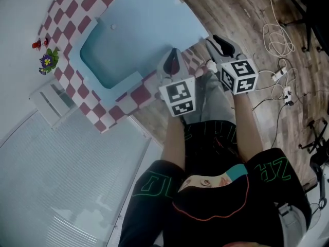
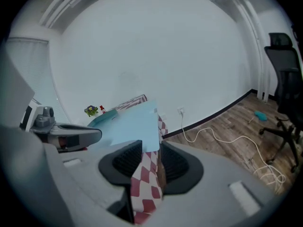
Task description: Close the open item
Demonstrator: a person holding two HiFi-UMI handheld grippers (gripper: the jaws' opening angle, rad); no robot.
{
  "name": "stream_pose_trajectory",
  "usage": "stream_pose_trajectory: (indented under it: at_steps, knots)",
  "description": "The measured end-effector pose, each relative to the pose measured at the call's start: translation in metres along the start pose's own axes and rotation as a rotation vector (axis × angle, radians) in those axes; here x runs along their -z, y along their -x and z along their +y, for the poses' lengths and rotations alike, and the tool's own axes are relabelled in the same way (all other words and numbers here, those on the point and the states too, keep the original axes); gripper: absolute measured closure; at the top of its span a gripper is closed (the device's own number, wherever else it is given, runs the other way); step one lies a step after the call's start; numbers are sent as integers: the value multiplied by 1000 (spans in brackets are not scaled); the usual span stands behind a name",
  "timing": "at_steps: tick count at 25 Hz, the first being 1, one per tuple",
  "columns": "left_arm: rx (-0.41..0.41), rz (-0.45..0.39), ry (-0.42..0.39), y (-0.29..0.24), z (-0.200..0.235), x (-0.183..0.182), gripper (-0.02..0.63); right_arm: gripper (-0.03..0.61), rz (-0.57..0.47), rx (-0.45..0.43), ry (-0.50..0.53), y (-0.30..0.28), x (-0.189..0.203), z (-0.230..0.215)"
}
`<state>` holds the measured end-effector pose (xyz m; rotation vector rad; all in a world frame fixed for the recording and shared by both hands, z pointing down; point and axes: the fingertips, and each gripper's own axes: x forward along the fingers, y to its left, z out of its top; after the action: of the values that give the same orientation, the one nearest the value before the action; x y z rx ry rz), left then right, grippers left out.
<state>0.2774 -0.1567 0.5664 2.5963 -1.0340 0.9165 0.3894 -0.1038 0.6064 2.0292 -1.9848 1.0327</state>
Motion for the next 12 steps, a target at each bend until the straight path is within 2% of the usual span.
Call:
stream_pose_trajectory:
  at_steps: [2, 12]
  knots:
    - [-8, 6, -1, -2, -3, 1, 606, 415, 6, -24, -37, -4, 4, -2]
    - [-78, 25, 21, 3, -6, 10, 606, 385, -10, -160, -263, -21, 19, -1]
